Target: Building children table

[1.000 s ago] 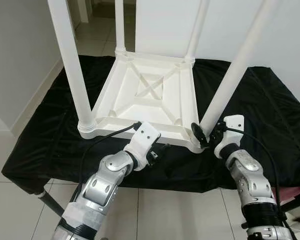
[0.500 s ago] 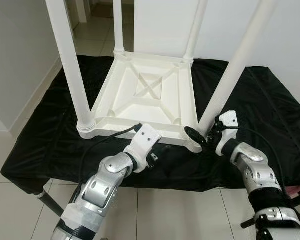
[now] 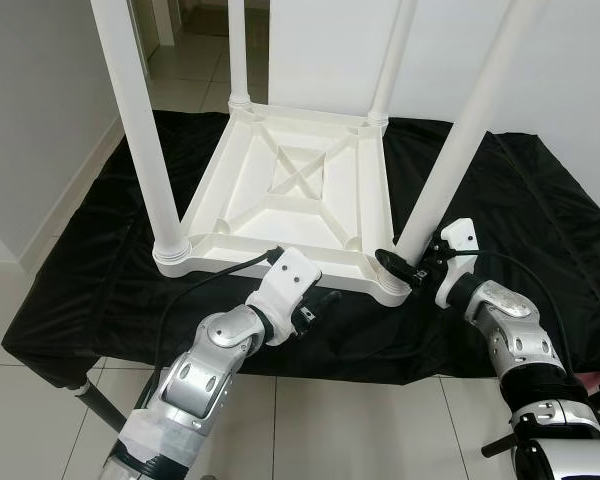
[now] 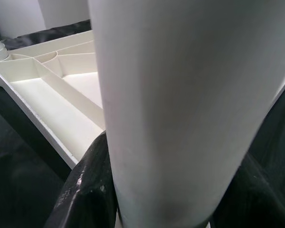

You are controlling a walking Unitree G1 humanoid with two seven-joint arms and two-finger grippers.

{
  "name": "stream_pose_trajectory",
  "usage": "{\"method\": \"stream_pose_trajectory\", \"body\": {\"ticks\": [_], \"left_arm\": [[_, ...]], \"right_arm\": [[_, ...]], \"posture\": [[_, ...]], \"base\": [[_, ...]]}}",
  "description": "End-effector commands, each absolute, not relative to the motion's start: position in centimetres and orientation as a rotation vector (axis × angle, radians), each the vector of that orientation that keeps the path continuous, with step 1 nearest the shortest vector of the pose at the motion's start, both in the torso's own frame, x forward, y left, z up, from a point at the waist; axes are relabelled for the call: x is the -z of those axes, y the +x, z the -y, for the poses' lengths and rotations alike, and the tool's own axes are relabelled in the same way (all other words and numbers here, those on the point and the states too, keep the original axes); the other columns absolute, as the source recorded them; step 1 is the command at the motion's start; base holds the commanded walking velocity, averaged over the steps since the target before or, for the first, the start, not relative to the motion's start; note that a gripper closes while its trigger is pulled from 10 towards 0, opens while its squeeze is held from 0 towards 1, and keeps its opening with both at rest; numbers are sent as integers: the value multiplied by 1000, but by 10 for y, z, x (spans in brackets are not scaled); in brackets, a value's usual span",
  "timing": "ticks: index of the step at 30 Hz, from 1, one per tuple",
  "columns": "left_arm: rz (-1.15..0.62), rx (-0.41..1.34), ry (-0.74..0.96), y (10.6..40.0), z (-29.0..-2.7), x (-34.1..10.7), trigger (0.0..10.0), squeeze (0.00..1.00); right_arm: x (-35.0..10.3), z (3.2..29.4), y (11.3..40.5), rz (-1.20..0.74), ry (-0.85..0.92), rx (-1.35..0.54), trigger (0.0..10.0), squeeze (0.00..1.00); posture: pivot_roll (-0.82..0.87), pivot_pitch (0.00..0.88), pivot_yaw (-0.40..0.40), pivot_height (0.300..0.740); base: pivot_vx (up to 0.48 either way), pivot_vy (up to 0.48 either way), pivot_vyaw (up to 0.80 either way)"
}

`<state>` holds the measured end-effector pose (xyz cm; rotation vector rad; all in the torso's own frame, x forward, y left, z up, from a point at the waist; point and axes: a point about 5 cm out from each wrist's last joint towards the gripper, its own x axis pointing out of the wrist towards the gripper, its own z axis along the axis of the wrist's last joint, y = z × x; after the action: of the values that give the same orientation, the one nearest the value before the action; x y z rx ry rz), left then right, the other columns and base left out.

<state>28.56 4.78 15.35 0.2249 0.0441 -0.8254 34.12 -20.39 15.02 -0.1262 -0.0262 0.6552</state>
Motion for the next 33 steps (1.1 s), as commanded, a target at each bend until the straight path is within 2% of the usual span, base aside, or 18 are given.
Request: {"method": "stream_pose_trajectory", "body": {"ticks": [1,8,15,22,24,26,27,28,30,33], "left_arm": [[-54,839,226,284,-46,-152,10000,0],[-53,847,230,284,-46,-152,10000,0],[-57,850,230,284,-45,-151,10000,0],[-60,855,228,283,-45,-150,10000,0],[-60,855,228,283,-45,-150,10000,0],[-61,858,229,283,-44,-150,10000,0],[-62,863,228,283,-43,-149,10000,0],[-62,863,228,283,-43,-149,10000,0],[-63,869,231,283,-42,-149,10000,0],[-61,868,230,283,-41,-149,10000,0]], "right_arm": [[-146,202,342,18,-105,-639,10000,0],[-152,202,346,61,-51,-487,10000,0],[-155,193,341,83,-41,-420,10000,0],[-155,189,332,90,-9,-185,10000,0],[-155,189,332,90,-9,-185,10000,0],[-153,188,329,85,-11,-121,10000,0],[-149,185,324,66,-2,-15,10000,0],[-149,185,324,66,-2,-15,10000,0],[-141,179,315,23,-4,126,10000,0],[-136,172,309,-1,27,215,10000,0]], "posture": [[2,45,-43,740],[-5,46,-38,740],[-7,47,-37,740],[-17,49,-28,740],[-17,49,-28,740],[-19,50,-27,740],[-22,48,-26,740],[-22,48,-26,740],[-19,46,-31,740],[-15,44,-38,740]], "base": [[0,0,0],[0,0,0],[0,0,0],[0,0,0],[0,0,0],[0,0,0],[0,0,0],[0,0,0],[0,0,0],[0,0,0]]}}
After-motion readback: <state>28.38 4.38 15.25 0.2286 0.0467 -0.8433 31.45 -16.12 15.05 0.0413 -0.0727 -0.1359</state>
